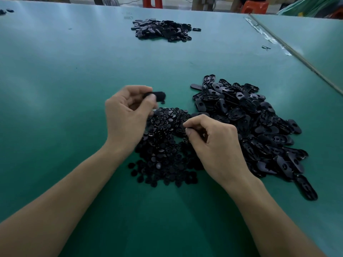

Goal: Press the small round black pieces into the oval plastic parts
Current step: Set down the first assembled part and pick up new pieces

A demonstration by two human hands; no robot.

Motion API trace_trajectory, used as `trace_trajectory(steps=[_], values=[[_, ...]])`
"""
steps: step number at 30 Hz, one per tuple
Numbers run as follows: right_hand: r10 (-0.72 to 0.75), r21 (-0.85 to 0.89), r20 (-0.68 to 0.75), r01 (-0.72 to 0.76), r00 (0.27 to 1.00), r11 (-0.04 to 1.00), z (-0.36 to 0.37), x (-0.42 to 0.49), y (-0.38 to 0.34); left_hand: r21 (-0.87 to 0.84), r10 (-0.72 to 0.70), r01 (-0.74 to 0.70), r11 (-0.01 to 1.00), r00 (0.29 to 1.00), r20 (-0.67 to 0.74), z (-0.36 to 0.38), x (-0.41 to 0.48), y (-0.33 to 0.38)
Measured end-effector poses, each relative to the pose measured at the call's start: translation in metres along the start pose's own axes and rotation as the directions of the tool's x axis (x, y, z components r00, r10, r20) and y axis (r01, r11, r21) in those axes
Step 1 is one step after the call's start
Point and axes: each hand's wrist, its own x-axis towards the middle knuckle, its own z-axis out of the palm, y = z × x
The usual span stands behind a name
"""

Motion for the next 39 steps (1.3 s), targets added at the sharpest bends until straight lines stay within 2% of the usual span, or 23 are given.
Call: trace_trajectory(steps=[4, 8, 13, 17, 19, 26, 29, 33, 39], values=[[0.005, -0.022, 0.056, -0.004, 0.998, 1.000, -0.001, -0.001, 0.001, 0.124, -0.018, 0.041, 0.991, 0.983, -0.182, -0.028, 0.027, -0.011], [0.026, -0.071, 0.068, -0.022, 0.997, 0.997, 0.000, 0.000, 0.002, 0.348, -0.048, 0.133, 0.928, 0.969, -0.243, -0.048, 0.041, -0.026], [0.088, -0.228, -0.087, -0.106, 0.992, 0.968, -0.009, 0.007, 0.008, 0.608, -0.012, 0.146, 0.780, 0.976, -0.218, -0.051, 0.041, -0.029], [0.141, -0.317, -0.111, -0.170, 0.984, 0.933, -0.013, 0.010, 0.012, 0.705, 0.016, 0.118, 0.700, 0.983, -0.181, -0.049, 0.040, -0.030], [0.153, -0.334, -0.087, -0.173, 0.984, 0.927, -0.013, 0.012, 0.012, 0.706, 0.044, 0.103, 0.701, 0.981, -0.187, -0.049, 0.039, -0.029], [0.175, -0.450, 0.018, -0.148, 0.984, 0.881, -0.008, 0.026, 0.008, 0.591, 0.167, -0.022, 0.806, 0.967, -0.192, -0.039, 0.031, -0.016], [0.209, -0.499, 0.058, -0.153, 0.976, 0.853, -0.006, 0.033, 0.007, 0.539, 0.204, -0.109, 0.835, 0.971, -0.121, -0.025, 0.020, -0.006], [0.249, -0.540, 0.119, -0.148, 0.961, 0.829, -0.007, 0.040, 0.005, 0.495, 0.183, -0.165, 0.853, 0.983, 0.012, -0.005, 0.002, 0.000], [0.257, -0.493, 0.084, -0.184, 0.963, 0.850, -0.007, 0.041, 0.003, 0.441, 0.160, -0.191, 0.877, 0.981, 0.107, 0.006, -0.013, -0.002]])
